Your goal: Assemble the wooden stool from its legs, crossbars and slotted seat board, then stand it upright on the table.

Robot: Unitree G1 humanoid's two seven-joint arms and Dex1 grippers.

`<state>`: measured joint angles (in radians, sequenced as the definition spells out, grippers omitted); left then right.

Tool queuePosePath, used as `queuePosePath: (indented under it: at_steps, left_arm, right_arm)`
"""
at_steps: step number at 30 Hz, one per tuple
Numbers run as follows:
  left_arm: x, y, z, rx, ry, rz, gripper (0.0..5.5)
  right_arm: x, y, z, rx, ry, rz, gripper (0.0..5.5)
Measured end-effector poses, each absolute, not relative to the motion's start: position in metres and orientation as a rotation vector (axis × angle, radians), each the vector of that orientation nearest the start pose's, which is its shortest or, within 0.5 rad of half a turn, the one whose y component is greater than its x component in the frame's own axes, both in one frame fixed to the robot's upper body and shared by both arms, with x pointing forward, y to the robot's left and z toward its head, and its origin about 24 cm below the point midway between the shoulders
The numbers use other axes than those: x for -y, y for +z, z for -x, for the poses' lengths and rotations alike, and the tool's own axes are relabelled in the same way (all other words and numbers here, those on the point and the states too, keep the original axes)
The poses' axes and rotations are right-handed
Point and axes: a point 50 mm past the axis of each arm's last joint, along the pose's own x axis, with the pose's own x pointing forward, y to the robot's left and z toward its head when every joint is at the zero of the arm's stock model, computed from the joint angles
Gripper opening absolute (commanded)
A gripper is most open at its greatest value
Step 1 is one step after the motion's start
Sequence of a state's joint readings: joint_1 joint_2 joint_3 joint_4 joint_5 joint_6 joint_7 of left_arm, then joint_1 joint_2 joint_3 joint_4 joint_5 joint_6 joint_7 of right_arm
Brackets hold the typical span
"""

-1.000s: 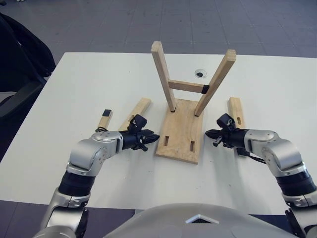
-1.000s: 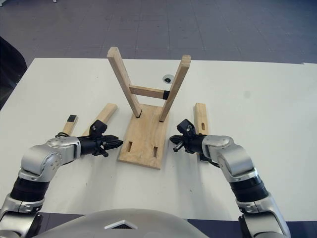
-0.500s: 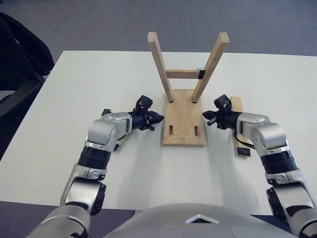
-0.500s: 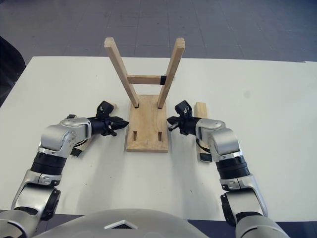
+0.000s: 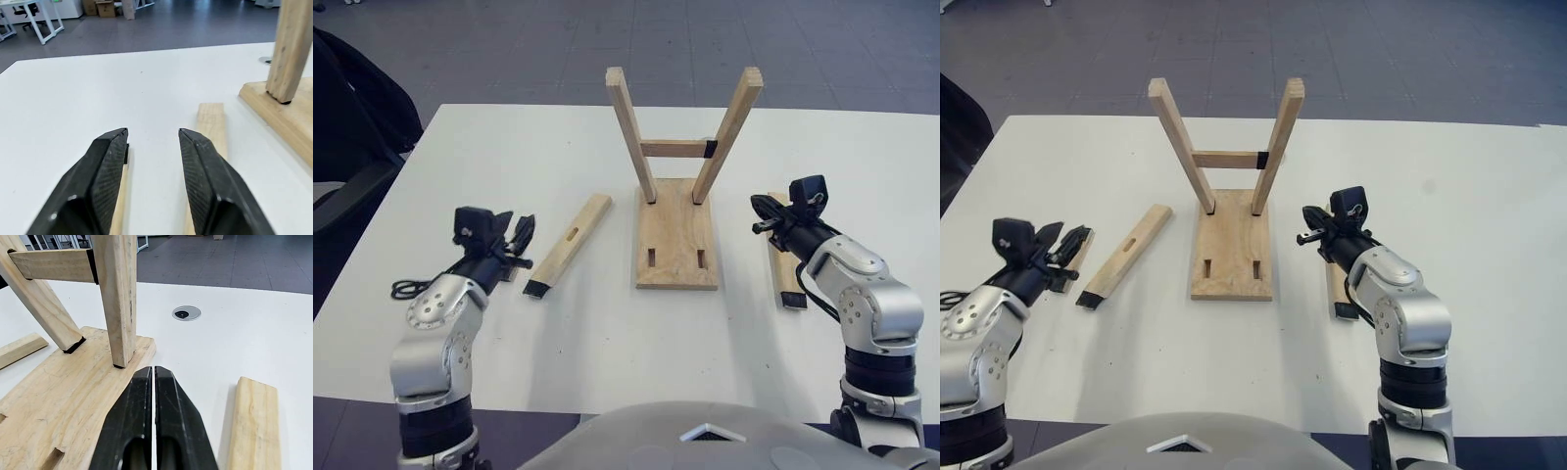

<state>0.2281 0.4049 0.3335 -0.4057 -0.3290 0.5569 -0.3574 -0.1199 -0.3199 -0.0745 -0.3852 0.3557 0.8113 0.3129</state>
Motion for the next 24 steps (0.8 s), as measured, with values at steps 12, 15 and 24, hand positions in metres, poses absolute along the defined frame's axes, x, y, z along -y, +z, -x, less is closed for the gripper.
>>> queuePosePath:
  at_steps: [12, 15, 24]
  left_arm:
    - [-0.305, 0.025, -0.169, -0.507, -0.123, 0.015, 2.36]
    - [-0.304, 0.023, -0.171, -0.518, -0.143, 0.003, 2.19]
    - [-0.295, 0.024, -0.183, -0.542, -0.140, -0.067, 1.32]
  right_arm:
    - [0.165, 0.097, -0.255, -0.309, 0.445, -0.020, 0.10]
    - [0.164, 0.098, -0.255, -0.306, 0.448, -0.019, 0.10]
    - [0.162, 0.103, -0.258, -0.287, 0.457, -0.014, 0.10]
